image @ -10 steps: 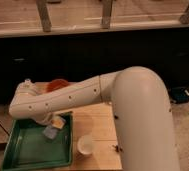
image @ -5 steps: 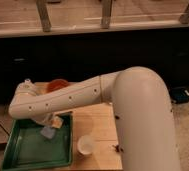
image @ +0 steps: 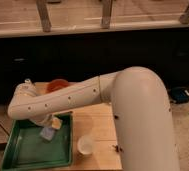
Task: Place sponge in tray
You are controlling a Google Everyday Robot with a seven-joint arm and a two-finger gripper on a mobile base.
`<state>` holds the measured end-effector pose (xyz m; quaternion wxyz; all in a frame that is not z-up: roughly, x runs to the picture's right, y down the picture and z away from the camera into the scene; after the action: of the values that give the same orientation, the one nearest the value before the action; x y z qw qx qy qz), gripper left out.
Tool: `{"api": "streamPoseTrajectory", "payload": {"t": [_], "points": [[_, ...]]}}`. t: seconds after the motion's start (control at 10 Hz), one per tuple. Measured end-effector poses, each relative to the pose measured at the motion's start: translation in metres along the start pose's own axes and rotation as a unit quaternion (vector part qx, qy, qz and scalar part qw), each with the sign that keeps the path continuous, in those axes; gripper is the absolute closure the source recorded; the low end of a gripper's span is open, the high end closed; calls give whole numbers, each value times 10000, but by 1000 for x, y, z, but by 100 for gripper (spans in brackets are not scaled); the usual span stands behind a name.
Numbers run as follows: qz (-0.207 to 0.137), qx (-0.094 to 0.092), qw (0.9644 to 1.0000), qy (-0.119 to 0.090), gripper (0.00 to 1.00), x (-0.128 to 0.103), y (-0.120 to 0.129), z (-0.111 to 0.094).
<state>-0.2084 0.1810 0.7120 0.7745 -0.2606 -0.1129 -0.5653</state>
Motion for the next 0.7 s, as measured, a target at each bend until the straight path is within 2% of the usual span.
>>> {"api": "streamPoseTrajectory", "payload": {"t": [0.4,0.7], "points": [[-149,19,9999,-12,39,-2,-1,-3],[-264,38,9996,7,27,-4,-5,-5]]}}
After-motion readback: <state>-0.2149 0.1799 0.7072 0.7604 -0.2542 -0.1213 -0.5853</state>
